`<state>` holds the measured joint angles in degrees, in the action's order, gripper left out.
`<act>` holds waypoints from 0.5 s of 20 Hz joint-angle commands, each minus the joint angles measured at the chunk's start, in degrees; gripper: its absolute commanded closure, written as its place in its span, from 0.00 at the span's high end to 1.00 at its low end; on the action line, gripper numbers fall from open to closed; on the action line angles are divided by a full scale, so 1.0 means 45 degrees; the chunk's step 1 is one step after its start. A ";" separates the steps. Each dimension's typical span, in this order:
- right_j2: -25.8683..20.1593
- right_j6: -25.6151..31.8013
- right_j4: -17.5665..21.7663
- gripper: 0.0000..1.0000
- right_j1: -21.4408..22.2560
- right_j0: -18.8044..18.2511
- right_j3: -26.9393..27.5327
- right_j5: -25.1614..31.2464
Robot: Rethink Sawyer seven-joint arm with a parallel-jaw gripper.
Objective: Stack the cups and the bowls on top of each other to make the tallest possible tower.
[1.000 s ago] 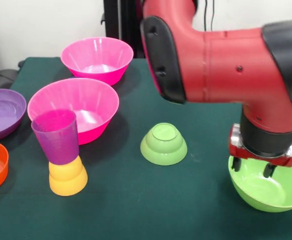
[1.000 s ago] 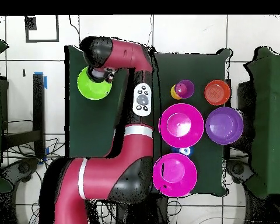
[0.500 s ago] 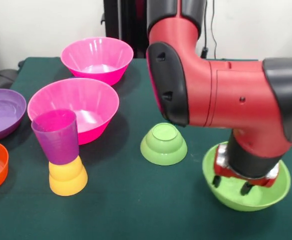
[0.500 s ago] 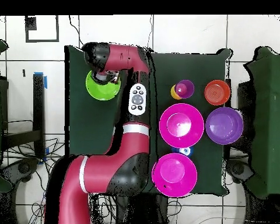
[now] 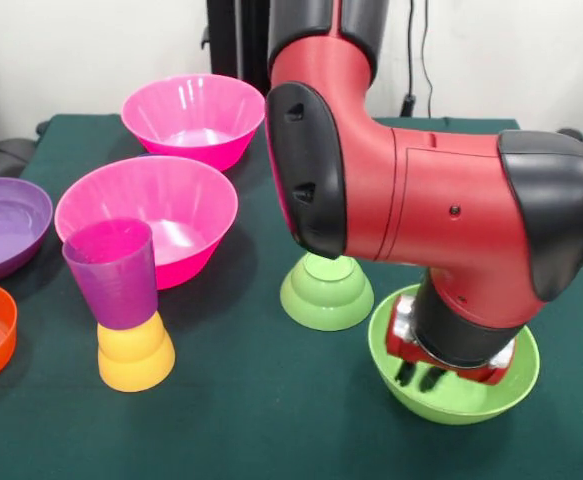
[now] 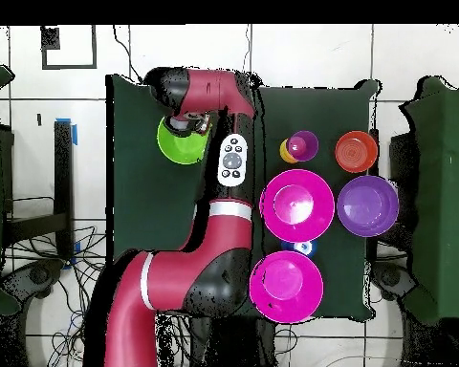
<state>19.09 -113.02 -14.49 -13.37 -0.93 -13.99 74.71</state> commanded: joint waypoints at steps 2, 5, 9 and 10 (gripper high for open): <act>0.0609 0.0988 -0.0023 0.00 -0.0750 -0.0623 0.1299 0.1101; 0.1066 0.1023 -0.0176 0.00 -0.1203 -0.1057 0.1823 -0.0132; 0.2803 0.0483 -0.1136 0.00 -0.1989 -0.1805 0.2856 -0.0279; 0.3694 0.0578 -0.2131 1.00 -0.2222 -0.1991 0.3001 -0.0212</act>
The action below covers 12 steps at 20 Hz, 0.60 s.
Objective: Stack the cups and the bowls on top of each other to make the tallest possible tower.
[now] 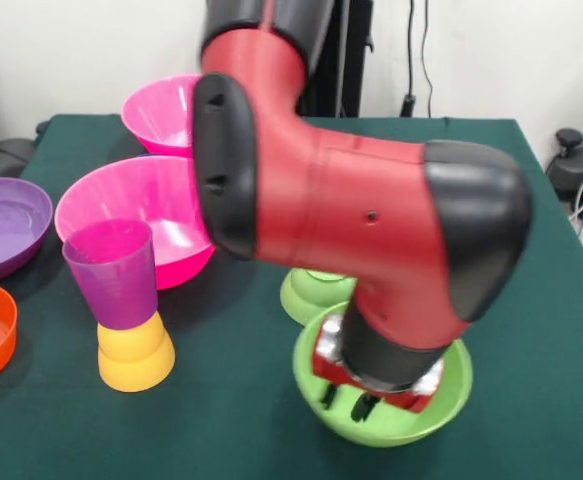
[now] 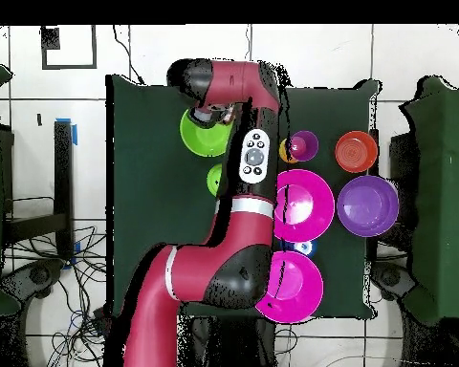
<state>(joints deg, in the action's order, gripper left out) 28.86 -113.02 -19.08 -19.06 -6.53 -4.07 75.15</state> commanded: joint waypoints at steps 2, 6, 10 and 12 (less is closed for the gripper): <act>0.1823 0.1012 -0.2048 1.00 -0.1085 -0.0874 0.0809 0.0300; 0.2719 0.1456 -0.3996 1.00 -0.1373 -0.1073 0.0735 -0.0336; 0.3647 0.1453 -0.5134 1.00 -0.1144 -0.1248 0.0697 -0.1105; 0.3730 0.1261 -0.4998 1.00 -0.0528 -0.1130 0.0437 -0.0141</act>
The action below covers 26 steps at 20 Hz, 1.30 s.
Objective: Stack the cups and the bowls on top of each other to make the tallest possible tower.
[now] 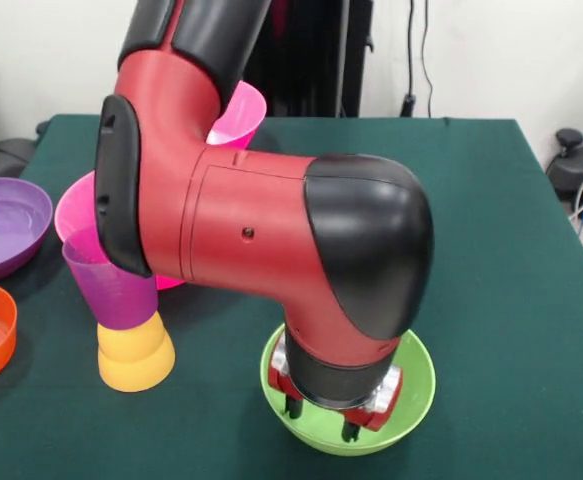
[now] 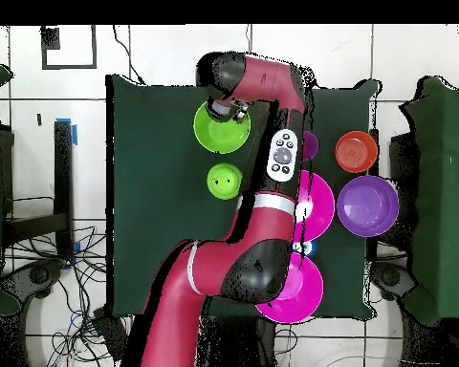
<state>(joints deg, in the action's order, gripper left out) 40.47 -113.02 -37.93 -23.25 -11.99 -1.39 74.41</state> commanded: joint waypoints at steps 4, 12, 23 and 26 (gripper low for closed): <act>0.0826 0.1571 -0.0469 1.00 0.1267 0.0318 -0.0686 0.1002; -0.0465 0.2014 0.0559 1.00 0.2395 0.0858 -0.1900 0.1294; -0.4070 0.5574 0.2608 1.00 0.4376 0.0548 -0.6707 -0.2261; -0.4542 0.6368 0.2986 1.00 0.4866 0.0434 -0.7647 -0.2673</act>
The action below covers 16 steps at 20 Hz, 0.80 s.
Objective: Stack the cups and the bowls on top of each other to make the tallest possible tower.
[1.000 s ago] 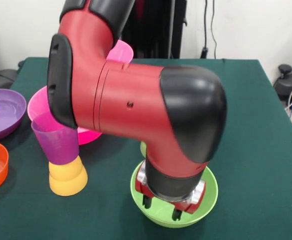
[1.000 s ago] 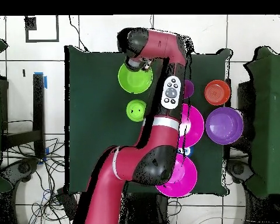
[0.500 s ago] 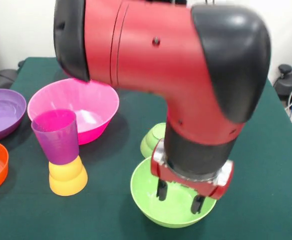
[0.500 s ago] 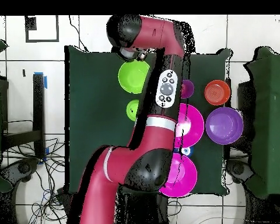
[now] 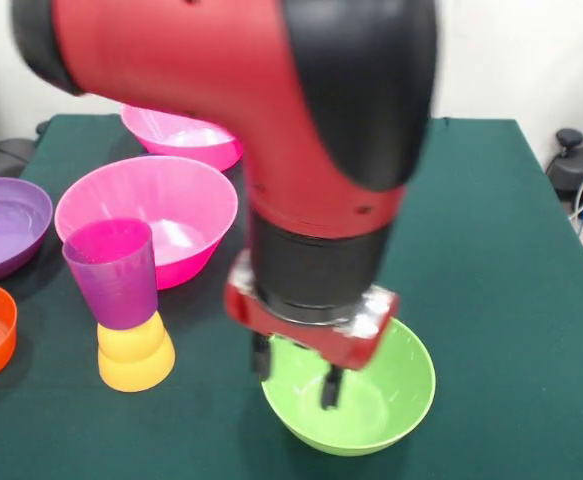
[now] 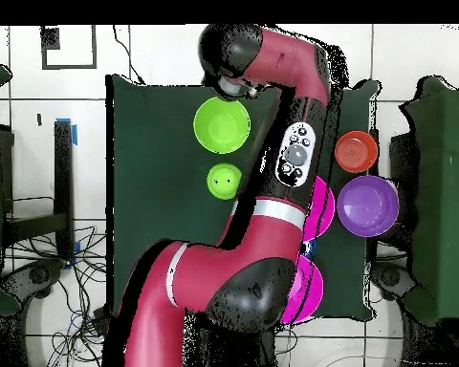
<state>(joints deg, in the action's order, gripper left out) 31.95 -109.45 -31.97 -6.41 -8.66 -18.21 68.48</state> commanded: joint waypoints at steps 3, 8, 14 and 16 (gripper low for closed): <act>-0.3054 0.6041 0.1993 1.00 0.1563 -0.0407 -0.4726 -0.1742; -0.3858 0.5826 0.2111 1.00 0.1557 -0.0272 -0.5034 -0.2118; -0.3898 0.4235 0.2255 1.00 0.1579 -0.0081 -0.4822 -0.1710; -0.3948 0.4134 0.2356 1.00 0.1613 -0.0028 -0.4827 -0.1638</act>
<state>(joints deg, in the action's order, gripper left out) 22.84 -100.36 -25.47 -0.13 -10.05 -33.57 61.51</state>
